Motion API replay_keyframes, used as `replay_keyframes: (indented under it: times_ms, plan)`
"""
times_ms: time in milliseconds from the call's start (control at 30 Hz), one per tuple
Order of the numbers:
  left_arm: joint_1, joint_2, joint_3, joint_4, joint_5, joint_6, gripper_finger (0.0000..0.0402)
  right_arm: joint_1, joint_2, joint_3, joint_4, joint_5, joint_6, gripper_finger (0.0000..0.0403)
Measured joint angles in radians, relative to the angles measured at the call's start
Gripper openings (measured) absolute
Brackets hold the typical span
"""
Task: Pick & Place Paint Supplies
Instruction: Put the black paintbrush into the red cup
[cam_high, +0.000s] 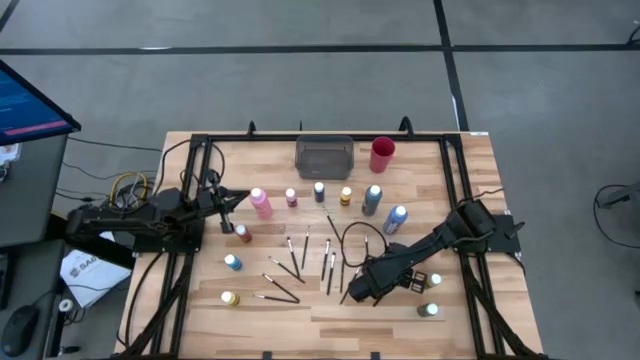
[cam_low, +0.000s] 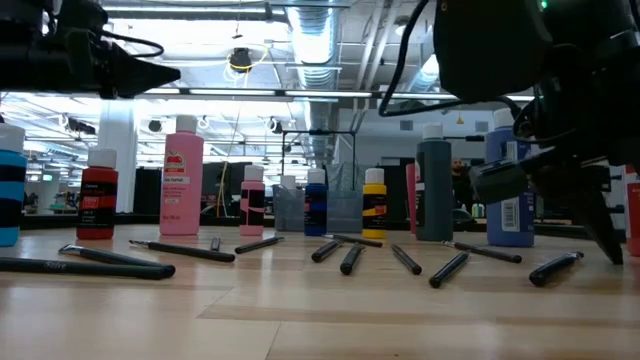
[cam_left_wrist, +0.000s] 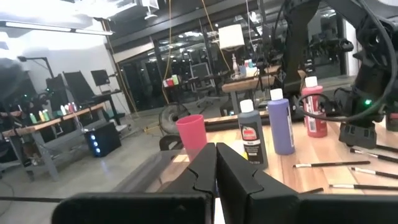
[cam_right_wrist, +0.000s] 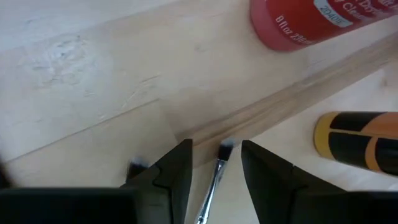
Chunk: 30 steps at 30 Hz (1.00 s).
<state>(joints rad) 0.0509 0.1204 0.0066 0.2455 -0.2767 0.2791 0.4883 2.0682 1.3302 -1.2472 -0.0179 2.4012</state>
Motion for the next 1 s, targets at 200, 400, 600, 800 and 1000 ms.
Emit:
replay_keyframes:
  times_ms: [200,400,600,800,1000]
  plan:
    - [0.0,0.012,0.0,0.017,-0.004,0.0,0.0003,0.008,-0.005,-0.02,0.051,0.002,-0.006,0.0103]
    - [0.0,0.012,0.0,0.029,-0.005,0.0,0.0003,0.004,-0.004,-0.025,0.066,-0.008,-0.016,0.0054]
    - [0.0,0.012,0.0,0.035,-0.005,0.0,0.0003,-0.017,-0.002,-0.025,0.069,-0.023,-0.029,0.0005]
    - [0.0,0.012,0.0,0.04,-0.005,0.0,0.0003,-0.02,-0.025,-0.028,0.069,-0.013,-0.029,0.0002]
    - [0.0,0.012,0.0,0.043,-0.006,0.0,0.0003,-0.017,-0.091,-0.029,-0.026,-0.016,-0.03,0.0001]
